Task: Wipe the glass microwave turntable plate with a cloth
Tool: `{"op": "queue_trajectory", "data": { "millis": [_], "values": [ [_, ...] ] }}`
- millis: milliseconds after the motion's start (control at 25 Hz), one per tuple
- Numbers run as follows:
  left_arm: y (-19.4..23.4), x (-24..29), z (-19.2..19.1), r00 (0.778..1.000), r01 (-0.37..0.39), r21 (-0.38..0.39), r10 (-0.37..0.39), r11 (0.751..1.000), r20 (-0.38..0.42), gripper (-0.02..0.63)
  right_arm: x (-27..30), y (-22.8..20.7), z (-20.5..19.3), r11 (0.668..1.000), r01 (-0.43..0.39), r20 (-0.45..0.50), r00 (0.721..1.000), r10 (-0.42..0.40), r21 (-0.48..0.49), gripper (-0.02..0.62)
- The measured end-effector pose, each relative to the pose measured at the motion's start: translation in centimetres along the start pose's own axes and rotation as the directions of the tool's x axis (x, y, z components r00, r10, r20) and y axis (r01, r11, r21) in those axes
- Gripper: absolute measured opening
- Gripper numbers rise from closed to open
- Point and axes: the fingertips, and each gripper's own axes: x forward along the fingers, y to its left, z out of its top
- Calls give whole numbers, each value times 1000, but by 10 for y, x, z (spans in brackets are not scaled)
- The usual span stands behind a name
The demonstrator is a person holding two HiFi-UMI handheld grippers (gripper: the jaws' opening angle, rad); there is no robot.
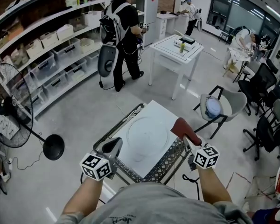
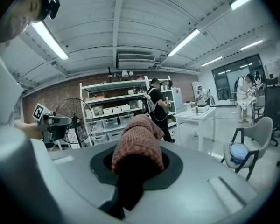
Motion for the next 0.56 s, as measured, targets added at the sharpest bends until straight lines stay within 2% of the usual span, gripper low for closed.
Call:
{"op": "queue_trajectory", "data": {
  "millis": [560],
  "values": [
    [0, -1, -2, 1000, 2, -5, -2, 1000, 0, 3, 3, 7, 0, 1000, -20, -7, 1000, 20, -18, 67]
  ]
}}
